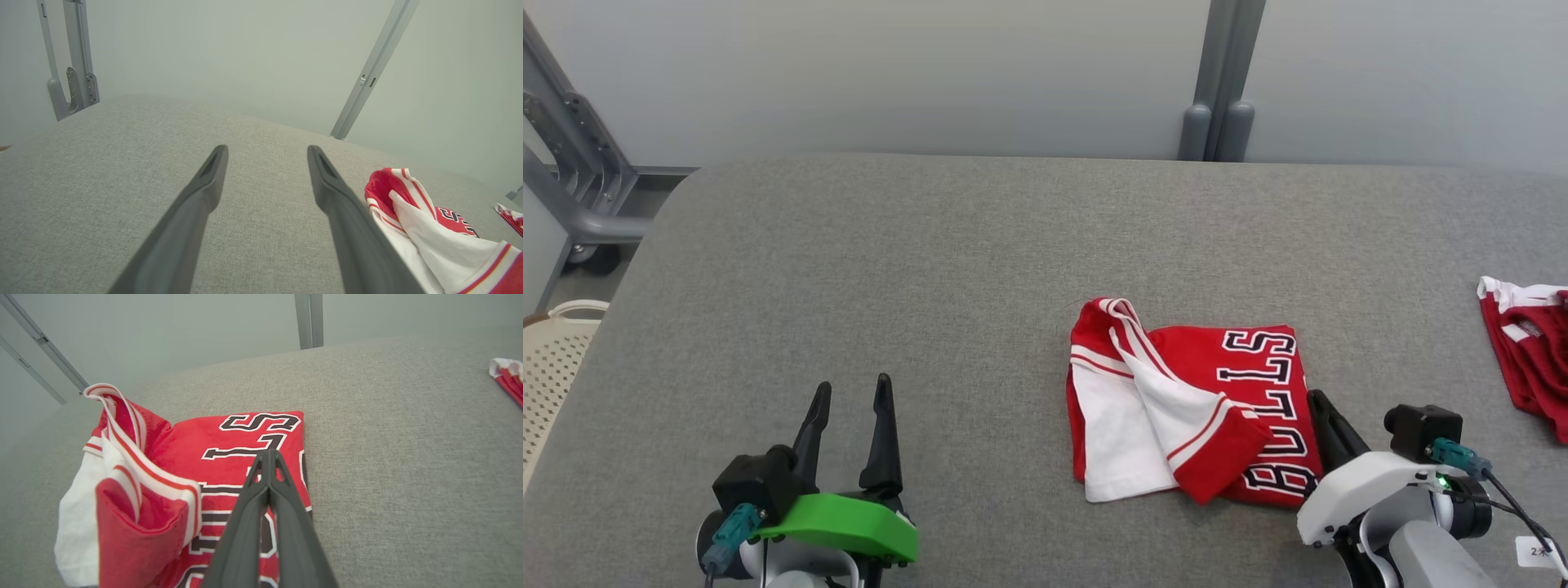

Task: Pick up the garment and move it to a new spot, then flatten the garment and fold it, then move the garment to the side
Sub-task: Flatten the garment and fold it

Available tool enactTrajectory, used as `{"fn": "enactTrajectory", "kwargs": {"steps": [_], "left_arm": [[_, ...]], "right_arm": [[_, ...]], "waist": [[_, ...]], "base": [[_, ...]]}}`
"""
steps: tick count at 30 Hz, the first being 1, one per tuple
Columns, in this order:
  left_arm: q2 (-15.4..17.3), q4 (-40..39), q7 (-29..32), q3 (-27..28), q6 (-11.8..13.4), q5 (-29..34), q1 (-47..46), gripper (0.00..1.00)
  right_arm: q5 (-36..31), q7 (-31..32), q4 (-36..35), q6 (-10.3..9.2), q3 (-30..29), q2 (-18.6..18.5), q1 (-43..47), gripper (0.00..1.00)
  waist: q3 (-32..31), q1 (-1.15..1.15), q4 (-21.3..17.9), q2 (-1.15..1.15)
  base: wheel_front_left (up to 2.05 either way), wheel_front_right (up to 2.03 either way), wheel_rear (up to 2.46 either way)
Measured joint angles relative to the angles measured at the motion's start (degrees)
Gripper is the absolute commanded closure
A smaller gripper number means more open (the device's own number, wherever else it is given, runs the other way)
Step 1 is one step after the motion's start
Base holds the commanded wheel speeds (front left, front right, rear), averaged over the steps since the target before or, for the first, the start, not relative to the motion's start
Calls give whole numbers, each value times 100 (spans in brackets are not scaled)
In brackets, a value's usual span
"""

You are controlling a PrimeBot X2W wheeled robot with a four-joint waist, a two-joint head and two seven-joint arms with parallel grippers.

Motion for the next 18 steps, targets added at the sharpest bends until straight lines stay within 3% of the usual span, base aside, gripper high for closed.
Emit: {"fn": "enactTrajectory", "kwargs": {"steps": [10, 18], "left_arm": [[76, -141, 57, 1, 66, -8, 3, 0], [166, -201, 82, 33, 97, -41, 1, 0]], "right_arm": [[-23, -158, 947, -1, 159, 235, -196, 100], [249, -182, 1181, 0, 748, 442, -658, 100]], "waist": [[40, 0, 351, 0], [74, 0, 621, 0]], "base": [[0, 0, 0], [0, 0, 0]]}}
